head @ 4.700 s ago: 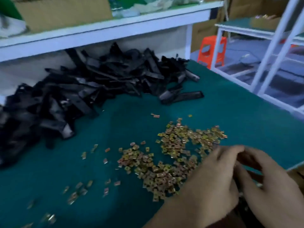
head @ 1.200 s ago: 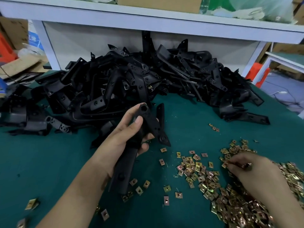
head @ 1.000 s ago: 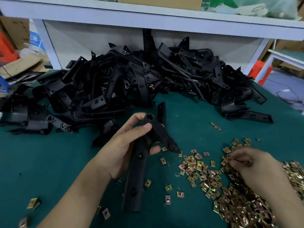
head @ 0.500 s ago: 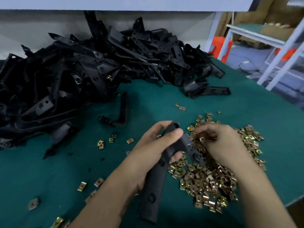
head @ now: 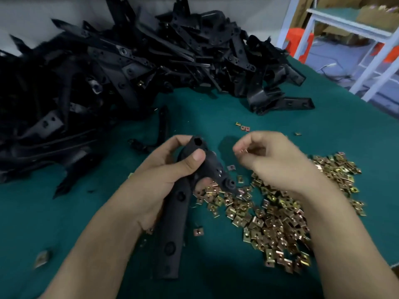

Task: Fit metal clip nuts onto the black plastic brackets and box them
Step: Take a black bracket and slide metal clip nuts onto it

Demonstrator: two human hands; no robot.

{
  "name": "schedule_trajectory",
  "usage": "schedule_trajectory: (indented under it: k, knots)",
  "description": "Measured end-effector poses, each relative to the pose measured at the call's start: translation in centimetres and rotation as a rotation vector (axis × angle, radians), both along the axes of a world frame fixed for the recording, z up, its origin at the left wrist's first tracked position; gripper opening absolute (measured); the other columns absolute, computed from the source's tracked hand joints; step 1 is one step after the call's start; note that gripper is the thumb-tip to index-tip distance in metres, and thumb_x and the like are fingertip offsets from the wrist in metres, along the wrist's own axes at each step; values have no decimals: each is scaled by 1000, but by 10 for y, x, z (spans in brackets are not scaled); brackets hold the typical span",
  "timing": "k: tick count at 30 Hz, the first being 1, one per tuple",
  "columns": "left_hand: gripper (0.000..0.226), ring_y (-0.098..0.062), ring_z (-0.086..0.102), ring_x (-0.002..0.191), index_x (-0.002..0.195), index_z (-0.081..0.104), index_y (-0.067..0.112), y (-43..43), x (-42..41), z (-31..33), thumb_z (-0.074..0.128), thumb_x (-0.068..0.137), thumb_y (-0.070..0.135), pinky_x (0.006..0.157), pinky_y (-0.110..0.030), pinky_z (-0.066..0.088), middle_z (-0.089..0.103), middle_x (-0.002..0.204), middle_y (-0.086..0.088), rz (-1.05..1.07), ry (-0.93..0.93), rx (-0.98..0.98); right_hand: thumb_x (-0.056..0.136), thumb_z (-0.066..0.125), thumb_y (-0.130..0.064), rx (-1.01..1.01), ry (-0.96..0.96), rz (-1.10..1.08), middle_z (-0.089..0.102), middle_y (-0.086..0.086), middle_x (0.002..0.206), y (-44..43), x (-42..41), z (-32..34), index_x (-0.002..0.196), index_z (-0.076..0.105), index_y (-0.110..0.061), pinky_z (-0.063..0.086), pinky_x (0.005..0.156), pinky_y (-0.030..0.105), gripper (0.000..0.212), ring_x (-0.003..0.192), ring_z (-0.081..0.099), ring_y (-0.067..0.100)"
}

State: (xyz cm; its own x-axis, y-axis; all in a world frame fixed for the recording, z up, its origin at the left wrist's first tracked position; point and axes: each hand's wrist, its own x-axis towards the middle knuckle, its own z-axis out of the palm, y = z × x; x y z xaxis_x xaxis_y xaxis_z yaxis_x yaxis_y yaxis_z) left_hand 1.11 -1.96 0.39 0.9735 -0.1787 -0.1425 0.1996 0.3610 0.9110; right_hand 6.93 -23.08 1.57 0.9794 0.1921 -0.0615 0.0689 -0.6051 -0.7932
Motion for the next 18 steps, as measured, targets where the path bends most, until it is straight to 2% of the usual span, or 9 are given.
schedule_trajectory:
  k: [2, 6, 10, 14, 18]
  knots:
    - [19, -18, 64, 65, 109, 59, 6, 20, -1, 2, 67, 93, 14, 62, -20, 55, 66, 83, -14, -16, -61, 43, 90, 69, -13, 192, 118, 126, 70, -8, 78, 23, 8, 10, 89, 72, -25, 52, 77, 30, 13, 72, 65, 11]
    - [21, -20, 64, 69, 109, 61, 10, 51, -4, -2, 67, 90, 16, 69, -26, 57, 66, 90, -14, 0, -114, -14, 94, 62, -4, 494, 345, 377, 66, 0, 77, 65, 21, 17, 99, 74, -12, 52, 66, 20, 15, 69, 60, 8]
    - [29, -19, 68, 74, 114, 55, 8, 64, -4, -12, 65, 88, 15, 67, -26, 56, 67, 95, -11, -1, -138, -116, 82, 64, -6, 765, 463, 444, 70, 10, 89, 86, 20, 6, 99, 69, -5, 58, 75, 26, 18, 78, 66, 18]
    - [26, -21, 63, 67, 114, 56, 11, 64, -3, -18, 63, 90, 15, 66, -27, 55, 65, 94, -13, 26, -156, -204, 75, 68, -7, 860, 468, 410, 74, 12, 93, 86, 20, -2, 91, 74, -13, 58, 70, 24, 18, 77, 71, 18]
    - [28, -19, 64, 70, 113, 58, 12, 63, -3, -20, 66, 87, 19, 66, -27, 56, 66, 93, -10, 45, -130, -227, 71, 72, -9, 877, 505, 393, 75, 16, 99, 86, 18, -5, 87, 73, -14, 61, 72, 26, 17, 81, 74, 19]
